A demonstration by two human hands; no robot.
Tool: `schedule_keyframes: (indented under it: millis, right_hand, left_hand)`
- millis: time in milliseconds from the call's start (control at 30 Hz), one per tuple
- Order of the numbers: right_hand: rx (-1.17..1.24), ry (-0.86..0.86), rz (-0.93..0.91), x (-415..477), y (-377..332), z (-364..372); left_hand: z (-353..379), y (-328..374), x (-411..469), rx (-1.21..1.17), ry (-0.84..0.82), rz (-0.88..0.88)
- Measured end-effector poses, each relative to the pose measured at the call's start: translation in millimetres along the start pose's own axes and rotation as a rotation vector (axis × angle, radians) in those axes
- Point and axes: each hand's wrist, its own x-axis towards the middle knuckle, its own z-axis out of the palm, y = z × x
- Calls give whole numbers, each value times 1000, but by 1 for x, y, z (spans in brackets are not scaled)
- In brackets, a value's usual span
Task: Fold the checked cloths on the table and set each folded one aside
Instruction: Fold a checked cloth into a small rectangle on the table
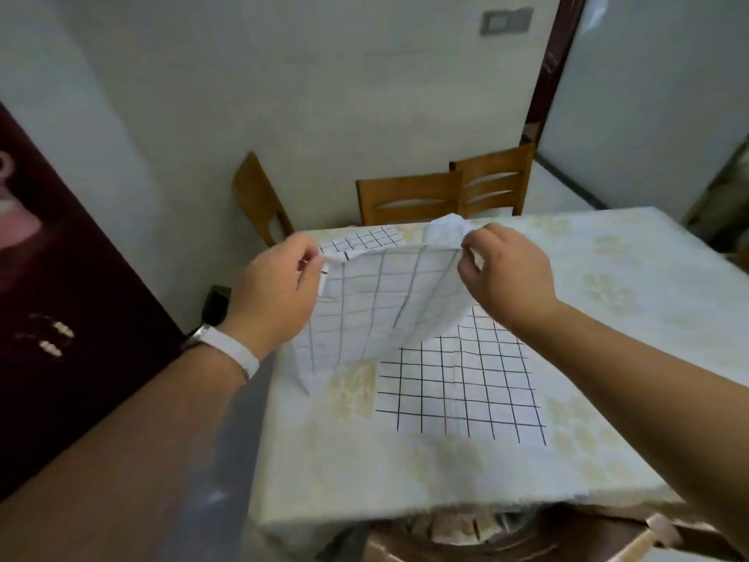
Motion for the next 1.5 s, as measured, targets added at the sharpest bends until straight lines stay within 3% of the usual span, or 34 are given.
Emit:
schedule_keyframes:
  millis: [400, 533, 700, 800, 900, 1000, 1300, 1500]
  right_hand:
    - [-87, 170, 9, 66, -11, -71]
    - [-143, 107, 38, 74, -12, -83]
    - [-156, 10, 110, 78, -16, -89]
    - [-149, -57, 104, 77, -19, -86]
    - [-154, -123, 71, 76, -19, -83]
    - [-171, -175, 62, 79, -12, -87]
    - [-161, -358, 121, 78, 1, -105]
    - [-167, -382, 159, 82, 12, -92]
  left_hand:
    - [-41, 23, 67, 92, 47, 144]
    - [-31, 20, 84, 109, 6, 224]
    - [-19, 31, 81, 103, -93, 126]
    - [4, 46, 67, 186, -189, 226]
    - [37, 55, 59, 182, -70, 335]
    - [44, 54, 65, 100, 12, 286]
    - [14, 43, 84, -50, -216, 263]
    - [24, 43, 101, 2, -253, 270]
